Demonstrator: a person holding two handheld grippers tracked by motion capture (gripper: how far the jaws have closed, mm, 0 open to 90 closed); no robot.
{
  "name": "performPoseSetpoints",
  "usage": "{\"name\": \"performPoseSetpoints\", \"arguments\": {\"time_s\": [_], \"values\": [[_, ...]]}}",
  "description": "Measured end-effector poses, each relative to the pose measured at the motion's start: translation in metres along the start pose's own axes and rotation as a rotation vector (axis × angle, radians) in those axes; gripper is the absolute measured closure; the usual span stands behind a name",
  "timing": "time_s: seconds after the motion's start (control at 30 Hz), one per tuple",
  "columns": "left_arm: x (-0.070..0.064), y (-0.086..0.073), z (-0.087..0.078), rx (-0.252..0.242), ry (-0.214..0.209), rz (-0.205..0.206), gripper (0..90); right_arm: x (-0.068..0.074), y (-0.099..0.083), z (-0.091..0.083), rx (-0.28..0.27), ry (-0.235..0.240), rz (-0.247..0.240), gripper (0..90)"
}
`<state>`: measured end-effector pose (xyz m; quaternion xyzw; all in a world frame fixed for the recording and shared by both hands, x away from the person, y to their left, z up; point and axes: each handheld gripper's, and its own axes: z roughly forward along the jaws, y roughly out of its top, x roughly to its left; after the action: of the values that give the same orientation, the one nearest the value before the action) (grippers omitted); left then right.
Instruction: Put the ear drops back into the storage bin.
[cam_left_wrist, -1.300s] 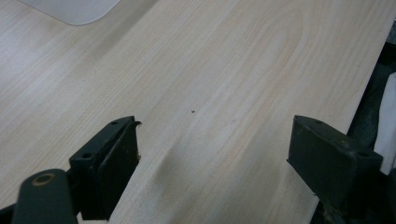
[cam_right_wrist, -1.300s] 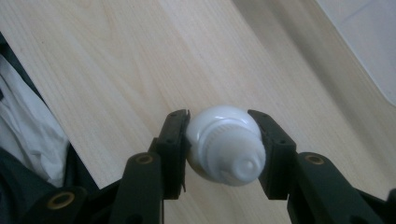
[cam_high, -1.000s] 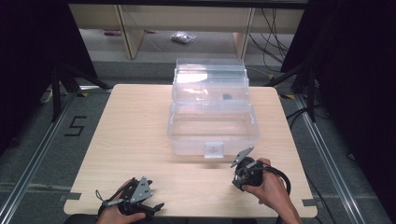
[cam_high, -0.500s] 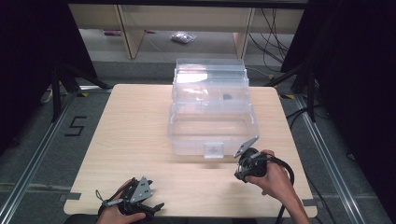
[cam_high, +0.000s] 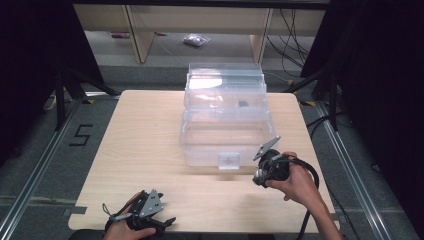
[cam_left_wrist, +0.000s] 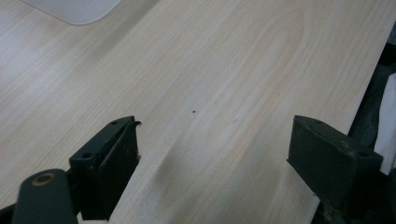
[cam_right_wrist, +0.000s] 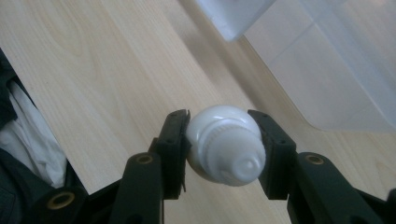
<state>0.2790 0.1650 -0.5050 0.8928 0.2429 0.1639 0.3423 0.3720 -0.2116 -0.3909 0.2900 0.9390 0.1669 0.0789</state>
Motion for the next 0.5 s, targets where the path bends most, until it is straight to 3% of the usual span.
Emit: {"name": "performPoseSetpoints", "arguments": {"time_s": [0.03,0.1,0.2,0.5], "values": [[0.001,0.000,0.000,-0.001,0.001,0.018,15.6,-0.001,0.001,-0.002,-0.003,0.003,-0.001,60.2],[0.000,0.000,0.000,0.000,-0.001,-0.002,15.6,-0.001,0.003,-0.005,-0.003,0.011,0.006,60.2],[0.000,0.000,0.000,0.000,0.000,0.000,15.6,-0.005,0.006,-0.009,-0.007,0.008,-0.012,60.2],[0.001,0.000,0.000,0.001,-0.001,0.017,15.6,-0.012,0.014,-0.022,-0.002,0.005,-0.002,60.2]]}}
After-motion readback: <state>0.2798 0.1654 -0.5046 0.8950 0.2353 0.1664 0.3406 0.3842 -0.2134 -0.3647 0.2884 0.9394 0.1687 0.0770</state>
